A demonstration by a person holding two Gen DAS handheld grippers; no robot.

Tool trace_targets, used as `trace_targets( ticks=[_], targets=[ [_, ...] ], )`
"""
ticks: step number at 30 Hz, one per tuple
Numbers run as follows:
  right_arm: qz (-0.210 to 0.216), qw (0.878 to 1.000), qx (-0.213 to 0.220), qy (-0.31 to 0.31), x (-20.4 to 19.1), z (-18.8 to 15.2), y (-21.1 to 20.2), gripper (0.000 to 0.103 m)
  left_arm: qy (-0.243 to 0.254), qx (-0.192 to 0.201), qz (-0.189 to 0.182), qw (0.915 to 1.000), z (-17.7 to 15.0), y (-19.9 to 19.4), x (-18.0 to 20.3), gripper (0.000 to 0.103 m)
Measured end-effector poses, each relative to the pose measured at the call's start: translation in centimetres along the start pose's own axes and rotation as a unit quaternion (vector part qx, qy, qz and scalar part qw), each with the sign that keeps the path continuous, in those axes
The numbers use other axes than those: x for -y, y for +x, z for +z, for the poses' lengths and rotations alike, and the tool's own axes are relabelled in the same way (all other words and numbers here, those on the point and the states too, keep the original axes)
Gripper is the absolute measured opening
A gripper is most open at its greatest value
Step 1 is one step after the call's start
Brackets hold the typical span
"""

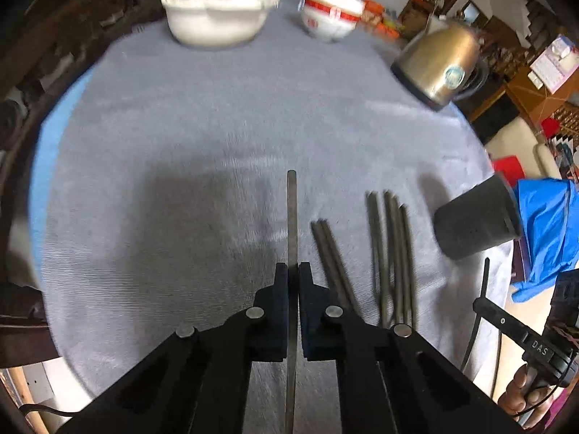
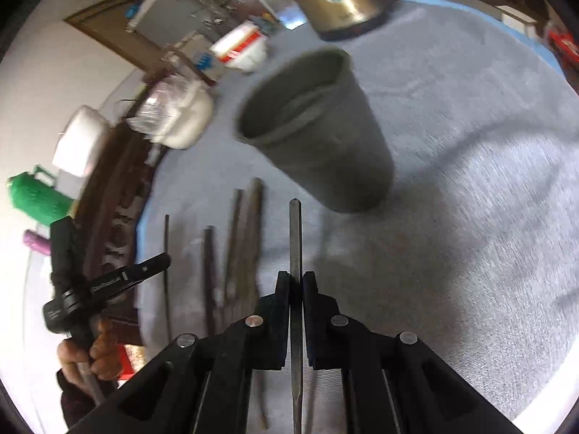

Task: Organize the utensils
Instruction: 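Lift both held chopsticks upright and carry them over the grey cup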

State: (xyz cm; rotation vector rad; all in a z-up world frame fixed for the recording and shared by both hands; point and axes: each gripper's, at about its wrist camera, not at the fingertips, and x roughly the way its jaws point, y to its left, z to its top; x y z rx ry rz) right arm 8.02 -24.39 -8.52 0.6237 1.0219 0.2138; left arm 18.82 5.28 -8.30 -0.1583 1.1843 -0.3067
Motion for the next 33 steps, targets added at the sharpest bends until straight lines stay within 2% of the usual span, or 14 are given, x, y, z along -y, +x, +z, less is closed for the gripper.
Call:
trace_targets(
  ticks=[4, 9, 18, 22, 25, 30, 33],
  targets=[
    [0.056, 0.998, 0.023, -0.016, -0.9, 0.2, -2.1, 0.008, 0.007, 0.053, -0.014, 0.9985, -0.1, -4.6, 1.5, 0.005],
    [0.105, 0.990, 0.083, -0.044, -1.9, 0.2, -5.2, 0.008, 0.025, 0.118, -0.034, 0.9921, -0.5, -10.2, 3.6, 0.005],
    [0.131, 0.966, 0.204, -0.089, -4.5, 2.2, -10.4, 0.008, 0.057, 0.190, -0.064, 0.9780, 0.7, -15.8, 9.0, 0.005],
    [0.124, 0.948, 0.276, -0.096, -5.6, 4.3, -13.1, 0.008, 0.063, 0.226, -0.077, 0.9690, 2.0, -17.8, 11.2, 0.005],
    [0.106, 0.930, 0.337, -0.105, -6.5, 5.5, -15.3, 0.008, 0.062, 0.254, -0.082, 0.9618, 3.1, -18.8, 12.9, 0.005],
    [0.055, 0.893, 0.426, -0.133, -8.0, 6.2, -17.7, 0.008, 0.067, 0.293, -0.093, 0.9494, 4.1, -19.2, 16.0, 0.005],
    [0.012, 0.867, 0.473, -0.157, -8.9, 6.0, -18.2, 0.008, 0.068, 0.313, -0.098, 0.9423, 4.1, -18.6, 17.4, 0.005]
  ],
)
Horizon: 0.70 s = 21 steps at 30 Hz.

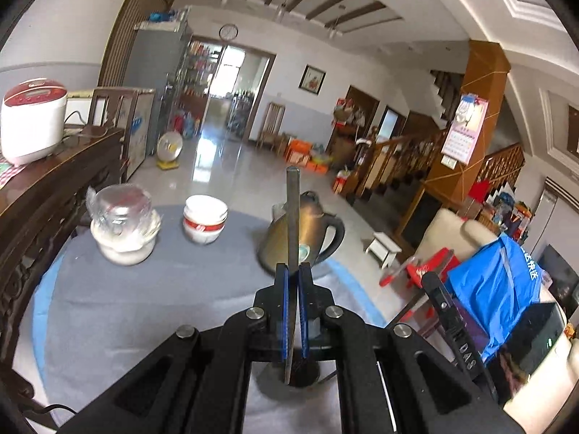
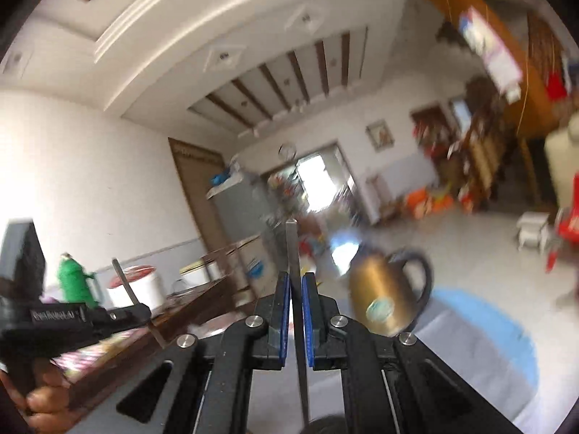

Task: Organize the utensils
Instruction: 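Lift both held chopsticks upright and carry them over the grey cup, then lower both chopsticks into the grey cup and open both grippers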

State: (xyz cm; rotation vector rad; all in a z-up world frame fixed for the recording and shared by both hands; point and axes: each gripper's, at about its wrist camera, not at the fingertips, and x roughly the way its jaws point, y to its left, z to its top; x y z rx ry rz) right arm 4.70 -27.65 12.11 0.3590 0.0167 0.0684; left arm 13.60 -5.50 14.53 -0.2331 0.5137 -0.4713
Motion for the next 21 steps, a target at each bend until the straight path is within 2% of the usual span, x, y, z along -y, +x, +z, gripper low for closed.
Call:
trace_targets(
  ticks=[2, 4, 9, 13, 19, 21],
  targets=[
    [-0.018, 0.999, 0.023, -0.026, -0.4, -0.4, 0.2, 0.008, -0.001, 0.008, 0.001, 1.0000, -0.4, 1.2, 0.4, 0.005],
    [-0.029, 0.998, 0.027, -0.042, -0.6, -1.2, 1.0, 0.008, -0.001, 0.006, 0.009, 0.9999, -1.1, 3.0, 0.9, 0.005],
    [-0.039, 0.998, -0.011, -0.046, -0.4, -3.3, 3.8, 0.008, 0.002, -0.038, 0.038, 0.9986, -3.9, 7.0, 1.4, 0.005],
    [-0.034, 0.998, -0.046, -0.030, 0.2, -4.7, 4.8, 0.008, 0.029, -0.071, 0.078, 0.9940, -6.0, 9.1, 1.8, 0.005],
    [-0.023, 0.996, -0.087, 0.008, 2.7, -6.2, 4.4, 0.009, 0.070, -0.077, 0.102, 0.9893, -7.8, 8.8, 2.7, 0.007],
    [-0.020, 0.995, -0.099, 0.021, 3.3, -6.5, 4.2, 0.009, 0.080, -0.078, 0.106, 0.9881, -8.1, 8.7, 2.9, 0.015]
  ],
)
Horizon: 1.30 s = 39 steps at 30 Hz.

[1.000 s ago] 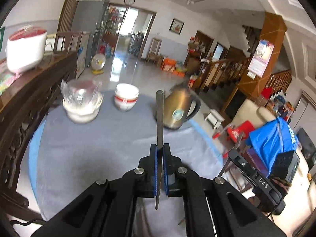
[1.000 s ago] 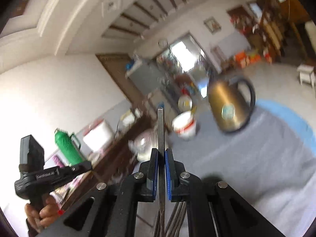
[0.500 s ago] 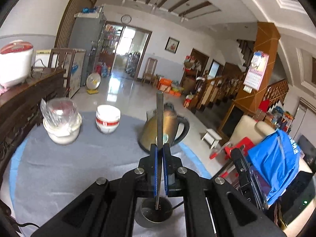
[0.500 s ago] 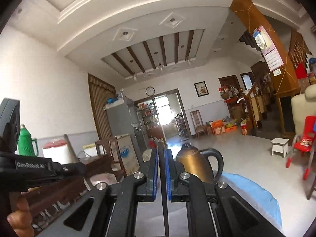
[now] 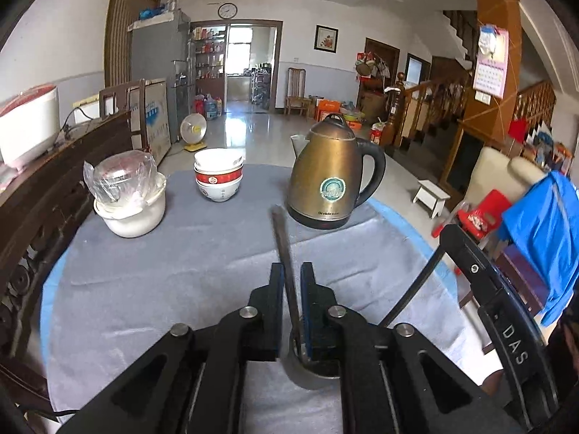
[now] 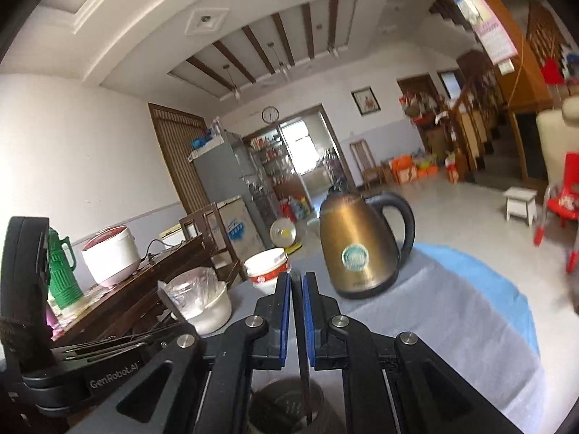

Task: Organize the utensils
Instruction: 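Lower both chopsticks into the grey cup and open both grippers, then move both grippers back down to the remaining dark chopsticks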

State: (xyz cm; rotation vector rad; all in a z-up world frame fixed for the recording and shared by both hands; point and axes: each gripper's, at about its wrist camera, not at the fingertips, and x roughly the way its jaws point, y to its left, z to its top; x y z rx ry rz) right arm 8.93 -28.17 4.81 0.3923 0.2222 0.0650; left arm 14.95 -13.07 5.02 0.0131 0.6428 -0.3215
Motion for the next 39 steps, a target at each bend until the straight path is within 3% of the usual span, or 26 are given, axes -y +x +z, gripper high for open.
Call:
trace_targets(
  ticks=[2, 3, 11, 14, 16, 22, 26, 30, 36, 39],
  targets=[
    [0.001, 1.000, -0.010, 0.007, 0.5, -0.3, -0.2, 0.009, 0.008, 0.003, 0.007, 0.9999, -0.1, -0.2, 0.0, 0.039],
    [0.003, 1.000, -0.018, 0.011, 0.7, -0.4, -0.3, 0.009, 0.013, 0.008, 0.013, 0.9998, -0.2, -0.5, -0.1, 0.046],
    [0.022, 0.999, -0.033, 0.034, 0.5, -0.4, -1.3, 0.011, 0.050, 0.031, 0.064, 0.9962, -0.7, -2.6, -0.6, 0.055],
    [0.026, 0.999, -0.033, 0.034, 0.1, -0.6, -2.0, 0.032, 0.053, 0.026, 0.077, 0.9953, -1.2, -2.8, -1.2, 0.058],
    [0.029, 0.999, -0.026, 0.038, 0.0, -0.8, -2.5, 0.063, 0.055, 0.019, 0.086, 0.9946, -1.5, -2.9, -1.5, 0.058],
    [0.015, 1.000, 0.003, 0.012, -0.9, -0.9, -4.7, 0.061, 0.055, 0.011, 0.098, 0.9936, -2.5, -3.2, -2.7, 0.058],
    [0.011, 1.000, 0.007, -0.003, -1.6, -0.5, -5.2, 0.050, 0.050, 0.010, 0.102, 0.9935, -2.6, -3.3, -3.2, 0.058],
    [0.012, 1.000, 0.001, -0.022, -2.6, -0.7, -5.5, 0.043, 0.046, 0.012, 0.102, 0.9937, -2.8, -3.5, -3.7, 0.058],
    [0.026, 0.999, -0.021, -0.026, -3.5, -1.4, -5.5, 0.041, 0.041, 0.007, 0.101, 0.9940, -3.1, -3.5, -4.5, 0.061],
    [0.042, 0.998, -0.043, -0.024, -4.0, -2.1, -5.4, 0.041, 0.022, -0.011, 0.101, 0.9946, -4.1, -3.5, -6.6, 0.063]
  ],
)
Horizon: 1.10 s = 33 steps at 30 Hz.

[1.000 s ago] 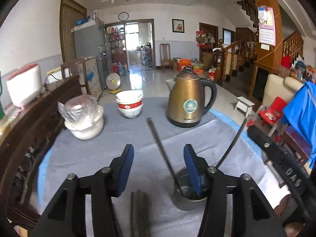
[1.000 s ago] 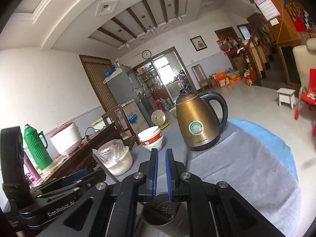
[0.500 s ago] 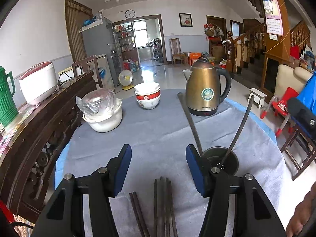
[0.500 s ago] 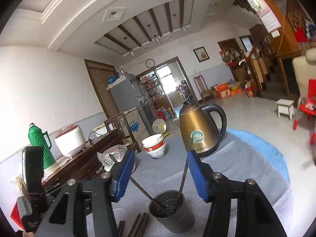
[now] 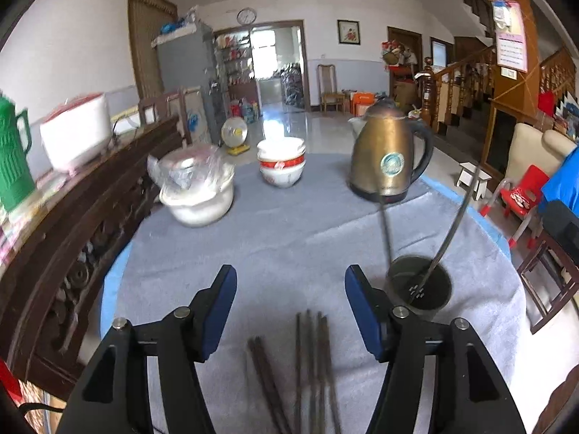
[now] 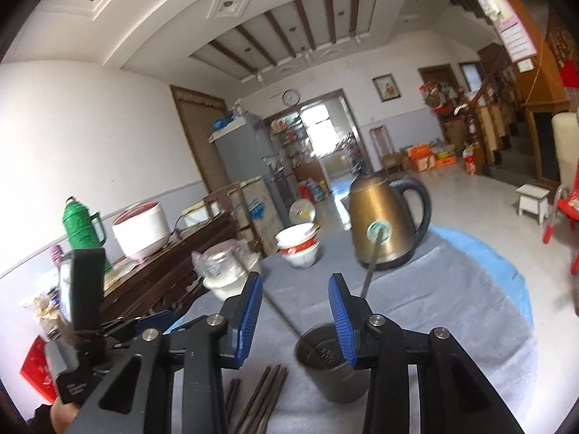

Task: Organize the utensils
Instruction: 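Move both grippers back down to the remaining dark chopsticks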

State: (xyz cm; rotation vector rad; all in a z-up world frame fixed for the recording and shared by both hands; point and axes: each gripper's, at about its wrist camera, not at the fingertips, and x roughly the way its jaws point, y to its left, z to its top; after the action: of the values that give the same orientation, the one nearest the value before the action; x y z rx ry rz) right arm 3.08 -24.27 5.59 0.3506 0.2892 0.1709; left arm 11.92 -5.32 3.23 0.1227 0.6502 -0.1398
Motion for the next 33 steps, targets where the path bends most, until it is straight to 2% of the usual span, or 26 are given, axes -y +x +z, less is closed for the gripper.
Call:
trace_targets(
  ticks=[5, 11, 19, 33],
  targets=[
    [0.025, 0.998, -0.049, 0.002, -0.9, -1.9, 0.9, 0.042, -0.030, -0.053, 0.031, 0.9977, -3.2, 1.6, -4.5, 0.064],
    [0.041, 0.992, -0.119, 0.000, -2.0, -5.4, 3.7, 0.042, -0.071, -0.112, 0.072, 0.9886, -7.2, 3.2, -9.5, 0.064],
    [0.054, 0.981, -0.181, -0.031, -4.5, -9.3, 6.2, 0.042, -0.063, -0.114, 0.087, 0.9876, -8.3, 3.2, -9.6, 0.065],
    [0.023, 0.974, -0.223, -0.030, -3.9, -11.0, 8.6, 0.042, -0.054, -0.124, 0.078, 0.9877, -8.7, 4.8, -9.1, 0.065]
  ],
)
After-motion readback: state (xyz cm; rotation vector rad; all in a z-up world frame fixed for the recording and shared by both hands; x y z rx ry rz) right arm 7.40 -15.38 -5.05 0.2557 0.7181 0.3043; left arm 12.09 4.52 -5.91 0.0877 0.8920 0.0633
